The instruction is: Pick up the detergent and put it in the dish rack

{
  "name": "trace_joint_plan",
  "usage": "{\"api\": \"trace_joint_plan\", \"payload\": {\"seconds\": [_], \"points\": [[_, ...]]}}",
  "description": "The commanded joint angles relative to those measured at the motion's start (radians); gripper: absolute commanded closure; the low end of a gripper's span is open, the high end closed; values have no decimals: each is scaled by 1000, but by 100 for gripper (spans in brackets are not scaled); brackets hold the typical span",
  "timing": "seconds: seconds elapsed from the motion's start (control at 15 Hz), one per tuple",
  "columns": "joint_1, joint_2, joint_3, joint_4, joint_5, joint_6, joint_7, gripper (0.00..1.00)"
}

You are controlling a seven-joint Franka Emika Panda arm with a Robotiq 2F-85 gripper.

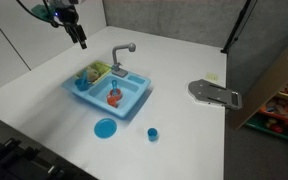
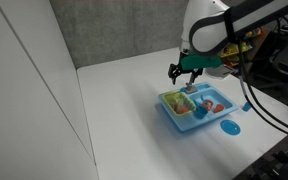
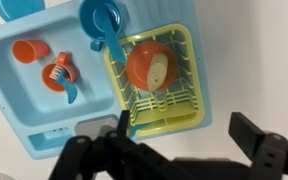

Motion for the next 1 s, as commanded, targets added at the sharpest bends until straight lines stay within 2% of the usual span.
{"api": "trace_joint_plan", "payload": {"seconds": [0.0, 0.67, 0.93], "points": [[-33, -100, 16, -67, -18, -43, -71, 0], [-129, -356, 25, -292, -4, -87, -248, 0], [-180, -453, 19, -354, -4, -144, -287, 0]]}}
